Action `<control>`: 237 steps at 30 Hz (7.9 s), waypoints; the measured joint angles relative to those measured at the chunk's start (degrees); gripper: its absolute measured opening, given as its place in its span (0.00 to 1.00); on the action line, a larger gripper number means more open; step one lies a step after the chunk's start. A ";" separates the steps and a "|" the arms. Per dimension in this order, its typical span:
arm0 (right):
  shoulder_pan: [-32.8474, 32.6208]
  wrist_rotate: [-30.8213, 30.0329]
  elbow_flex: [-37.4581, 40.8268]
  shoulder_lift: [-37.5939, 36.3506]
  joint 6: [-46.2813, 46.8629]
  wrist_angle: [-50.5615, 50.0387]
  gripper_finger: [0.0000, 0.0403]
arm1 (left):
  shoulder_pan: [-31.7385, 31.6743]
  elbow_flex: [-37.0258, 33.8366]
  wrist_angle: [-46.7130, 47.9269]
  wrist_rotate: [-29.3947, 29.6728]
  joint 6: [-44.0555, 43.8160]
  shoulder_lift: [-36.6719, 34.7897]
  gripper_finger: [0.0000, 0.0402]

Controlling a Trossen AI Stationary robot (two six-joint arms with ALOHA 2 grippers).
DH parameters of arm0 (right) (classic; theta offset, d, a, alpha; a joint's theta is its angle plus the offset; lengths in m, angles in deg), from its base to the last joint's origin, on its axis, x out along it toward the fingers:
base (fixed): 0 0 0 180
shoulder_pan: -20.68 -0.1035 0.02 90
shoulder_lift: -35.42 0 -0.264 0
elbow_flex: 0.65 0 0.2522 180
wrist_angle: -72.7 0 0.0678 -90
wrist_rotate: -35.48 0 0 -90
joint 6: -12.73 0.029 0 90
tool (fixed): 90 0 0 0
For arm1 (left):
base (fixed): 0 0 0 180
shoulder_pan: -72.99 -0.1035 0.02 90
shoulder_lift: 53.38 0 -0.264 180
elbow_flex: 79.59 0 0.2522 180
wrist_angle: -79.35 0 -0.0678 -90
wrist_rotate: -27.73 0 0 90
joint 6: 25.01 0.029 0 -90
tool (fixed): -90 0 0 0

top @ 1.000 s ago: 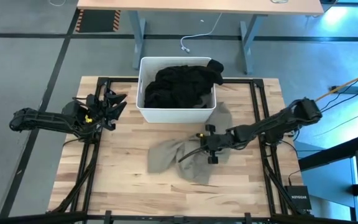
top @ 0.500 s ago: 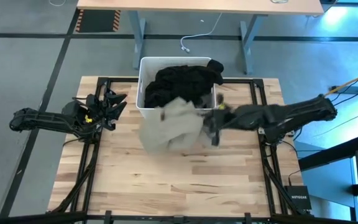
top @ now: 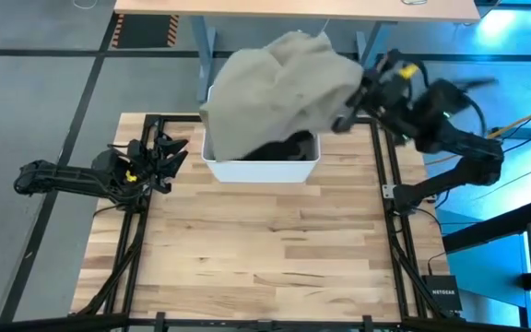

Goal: Sort clothes
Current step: Put the brown shorts into the white bin, then return to Home Position

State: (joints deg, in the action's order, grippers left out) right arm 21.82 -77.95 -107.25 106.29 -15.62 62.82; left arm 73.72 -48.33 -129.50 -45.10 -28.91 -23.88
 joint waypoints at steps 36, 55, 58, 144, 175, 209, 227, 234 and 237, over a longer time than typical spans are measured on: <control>18.61 18.47 18.29 37.68 21.50 -17.51 0.13 | -0.02 0.00 0.51 0.01 1.11 0.02 0.42; 17.54 18.89 6.36 16.01 20.59 -39.50 0.50 | 0.00 0.00 1.27 0.01 0.87 0.01 0.42; 17.59 18.54 6.34 11.33 20.36 -44.67 0.50 | 0.00 0.00 1.27 0.01 0.89 0.00 0.42; -13.52 15.86 80.28 -48.48 35.37 -0.20 0.23 | 0.15 6.73 28.86 -6.98 1.28 3.80 0.42; -4.09 17.97 86.74 -54.31 32.36 2.58 0.02 | -1.38 -12.35 26.49 -13.82 -3.27 -15.77 0.01; -4.09 15.65 92.37 -54.27 32.97 9.33 0.05 | -1.29 -16.96 40.93 -12.12 -2.43 -29.27 0.00; -4.09 15.35 92.39 -54.25 35.59 7.93 0.05 | -1.27 -16.96 40.96 -10.54 13.09 -29.09 0.02; -4.09 15.43 92.39 -54.23 35.59 7.91 0.05 | -1.27 -16.96 40.96 -10.54 12.26 -29.09 0.02; -4.09 15.43 92.39 -54.23 35.59 7.93 0.05 | -1.27 -16.96 40.96 -10.53 12.26 -29.09 0.02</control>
State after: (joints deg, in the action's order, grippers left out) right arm 17.72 -62.51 -14.86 52.07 19.97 70.75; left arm 72.45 -65.29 -88.54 -55.63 -16.64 -52.97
